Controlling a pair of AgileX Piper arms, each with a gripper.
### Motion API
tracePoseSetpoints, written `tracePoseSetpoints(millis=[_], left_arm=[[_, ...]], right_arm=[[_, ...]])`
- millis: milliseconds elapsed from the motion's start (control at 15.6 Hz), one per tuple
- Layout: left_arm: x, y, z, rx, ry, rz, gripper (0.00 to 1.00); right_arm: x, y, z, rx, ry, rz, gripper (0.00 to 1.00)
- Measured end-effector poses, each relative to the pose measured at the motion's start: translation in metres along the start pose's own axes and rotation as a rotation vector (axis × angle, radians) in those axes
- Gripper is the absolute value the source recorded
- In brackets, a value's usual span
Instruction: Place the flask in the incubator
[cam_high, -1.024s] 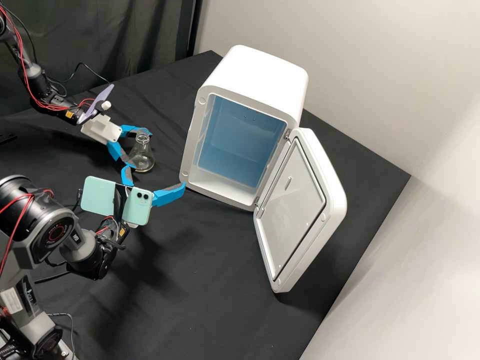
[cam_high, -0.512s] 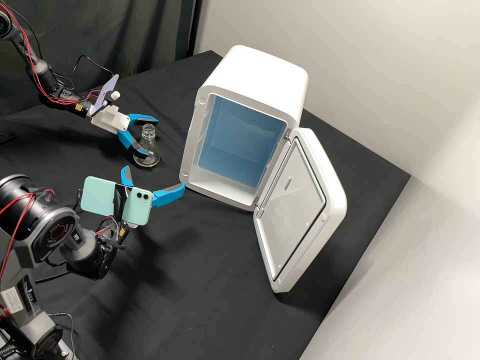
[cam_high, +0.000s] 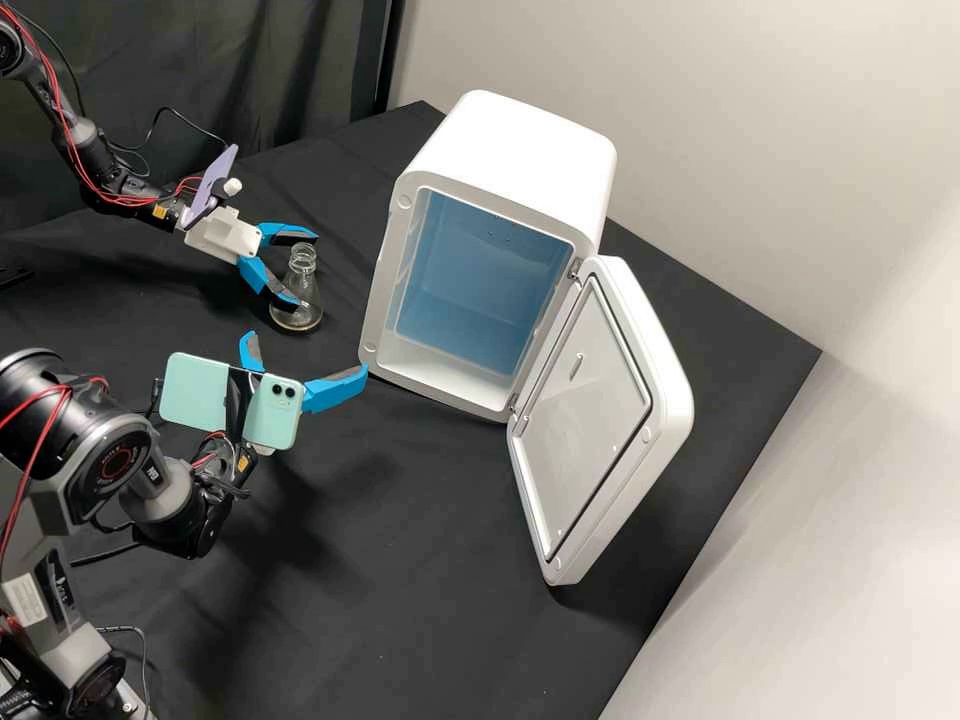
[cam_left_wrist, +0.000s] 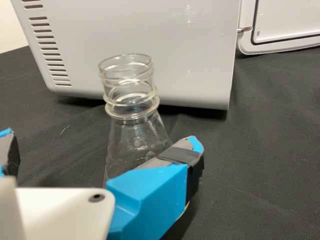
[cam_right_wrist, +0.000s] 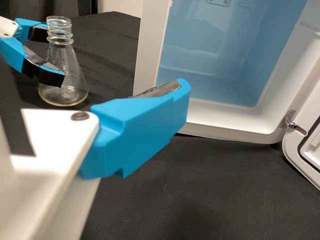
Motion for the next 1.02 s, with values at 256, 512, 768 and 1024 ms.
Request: tracePoseSetpoints(millis=[256,512,768,1024], left_arm=[[0.000,-0.0004,0.001,-0.009,-0.011,-0.005,1.00],[-0.003,-0.0060,0.005,-0.022,-0.046,-0.035,1.00],[-0.011,-0.0195,0.013,-0.013,-0.086,-0.093,1.00],[-0.011,-0.0198,0.013,-0.008,-0.092,-0.095,1.00]], right_arm=[[0.001,-0.001,0.000,0.001,0.000,-0.003,1.00],[0.001,-0.002,0.001,0.003,-0.006,-0.011,1.00],[0.001,-0.002,0.001,0.003,-0.006,-0.011,1.00],[0.001,-0.003,0.000,-0.001,0.000,-0.015,1.00]])
